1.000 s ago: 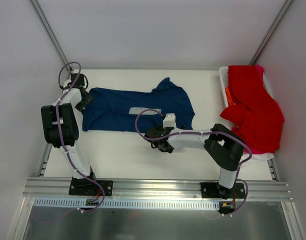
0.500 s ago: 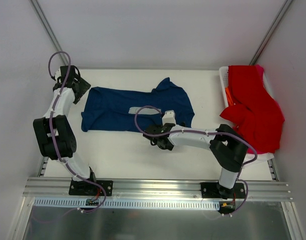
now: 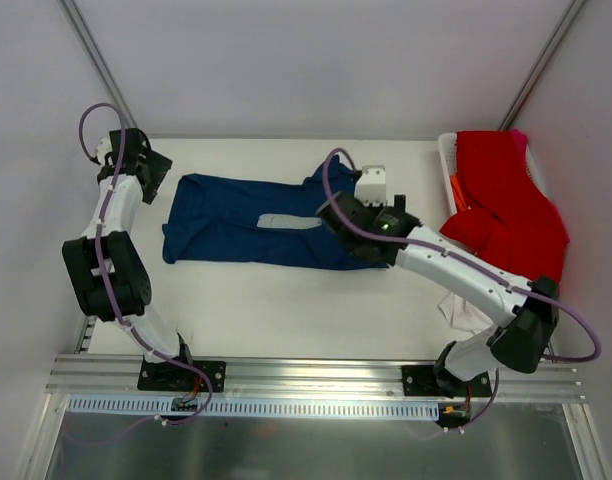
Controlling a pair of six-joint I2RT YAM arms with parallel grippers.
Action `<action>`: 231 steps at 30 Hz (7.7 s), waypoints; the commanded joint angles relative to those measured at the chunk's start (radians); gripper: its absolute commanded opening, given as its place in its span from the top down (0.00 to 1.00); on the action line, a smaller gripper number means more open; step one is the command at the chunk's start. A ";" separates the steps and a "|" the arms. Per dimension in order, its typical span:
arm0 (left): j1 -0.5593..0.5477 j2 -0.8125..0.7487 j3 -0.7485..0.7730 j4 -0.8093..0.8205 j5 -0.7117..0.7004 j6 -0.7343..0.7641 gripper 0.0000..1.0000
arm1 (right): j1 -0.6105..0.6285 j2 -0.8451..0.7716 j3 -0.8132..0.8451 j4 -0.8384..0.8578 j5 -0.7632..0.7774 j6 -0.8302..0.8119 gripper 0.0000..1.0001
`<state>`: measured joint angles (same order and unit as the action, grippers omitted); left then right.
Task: Fold and stack the t-shirts
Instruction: Fold the flattened tshirt in 1/3 of the way, then grap the side of the flattened tshirt furthest away from the robot with both arms
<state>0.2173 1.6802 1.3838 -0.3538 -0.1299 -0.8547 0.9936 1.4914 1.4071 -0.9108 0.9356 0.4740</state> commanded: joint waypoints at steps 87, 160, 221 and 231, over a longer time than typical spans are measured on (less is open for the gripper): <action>-0.101 0.156 0.006 0.265 -0.036 0.353 0.31 | -0.651 1.030 0.757 0.903 -1.236 -0.180 1.00; -0.139 0.526 0.422 0.099 0.062 0.194 0.35 | -0.707 1.162 0.762 1.124 -1.428 0.037 1.00; -0.170 0.648 0.508 0.098 -0.111 0.200 1.00 | -0.711 1.169 0.765 1.132 -1.434 0.046 1.00; -0.160 0.579 0.495 0.079 -0.102 0.270 1.00 | -0.711 1.141 0.742 1.133 -1.425 0.038 1.00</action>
<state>0.0582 2.3245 1.8565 -0.2573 -0.2192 -0.6395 0.2852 2.6511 2.1368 0.1776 -0.4789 0.5133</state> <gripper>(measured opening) 0.008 0.007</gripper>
